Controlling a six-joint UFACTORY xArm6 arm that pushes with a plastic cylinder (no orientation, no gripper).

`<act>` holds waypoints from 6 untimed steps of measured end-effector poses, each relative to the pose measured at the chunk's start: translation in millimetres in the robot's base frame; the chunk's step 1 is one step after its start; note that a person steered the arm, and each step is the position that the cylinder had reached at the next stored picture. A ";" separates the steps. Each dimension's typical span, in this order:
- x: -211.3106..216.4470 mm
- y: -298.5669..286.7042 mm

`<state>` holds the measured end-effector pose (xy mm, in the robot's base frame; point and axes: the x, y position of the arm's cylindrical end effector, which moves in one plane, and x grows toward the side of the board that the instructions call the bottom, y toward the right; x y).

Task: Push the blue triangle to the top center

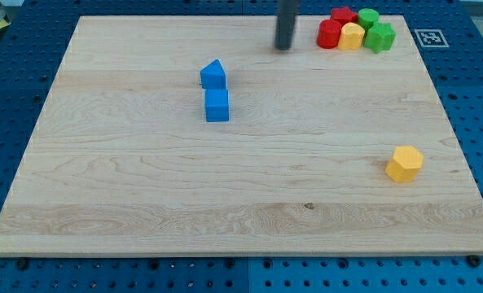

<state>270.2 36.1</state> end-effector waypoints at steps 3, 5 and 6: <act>106.0 -145.6; 96.1 -76.0; 79.4 -47.4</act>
<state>349.7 -11.2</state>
